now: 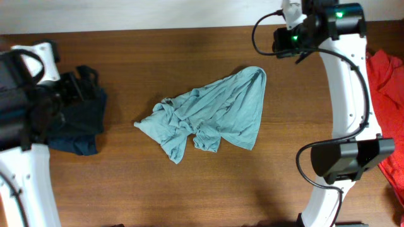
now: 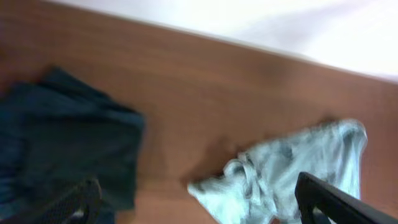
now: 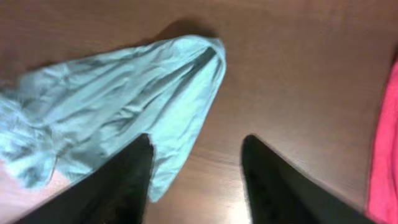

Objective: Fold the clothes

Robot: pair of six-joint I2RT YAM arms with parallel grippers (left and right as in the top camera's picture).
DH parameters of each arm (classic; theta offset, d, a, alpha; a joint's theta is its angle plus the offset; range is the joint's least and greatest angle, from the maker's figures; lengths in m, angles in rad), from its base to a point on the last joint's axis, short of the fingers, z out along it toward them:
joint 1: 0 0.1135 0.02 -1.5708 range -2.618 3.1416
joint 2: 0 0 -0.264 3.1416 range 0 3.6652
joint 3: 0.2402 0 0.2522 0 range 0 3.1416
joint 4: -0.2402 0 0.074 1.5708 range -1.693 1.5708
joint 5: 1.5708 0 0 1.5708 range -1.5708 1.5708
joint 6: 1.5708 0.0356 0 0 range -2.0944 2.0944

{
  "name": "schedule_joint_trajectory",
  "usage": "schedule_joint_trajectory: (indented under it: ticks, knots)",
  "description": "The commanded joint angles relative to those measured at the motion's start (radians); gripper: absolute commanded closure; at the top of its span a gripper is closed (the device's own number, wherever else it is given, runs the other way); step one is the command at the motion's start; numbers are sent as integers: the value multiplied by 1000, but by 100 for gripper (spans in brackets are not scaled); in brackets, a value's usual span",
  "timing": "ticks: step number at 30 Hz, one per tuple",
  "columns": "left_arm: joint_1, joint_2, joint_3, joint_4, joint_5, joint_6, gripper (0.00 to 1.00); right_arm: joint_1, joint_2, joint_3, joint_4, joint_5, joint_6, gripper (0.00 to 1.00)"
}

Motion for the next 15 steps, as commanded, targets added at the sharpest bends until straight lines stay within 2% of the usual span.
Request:
schedule_joint_trajectory:
  ticks: [1,6,12,15]
  knots:
    - [-83,81,16,-53,119,175,1,7,-13,3,-27,-115,12,46]
    - [-238,208,16,-138,93,333,6,8,-13,3,-71,-116,13,41]
    - [-403,382,16,-116,-106,338,11,6,-13,3,-114,-116,13,40]
    - [-441,469,15,-109,-141,337,23,6,-13,2,-128,-116,12,40]
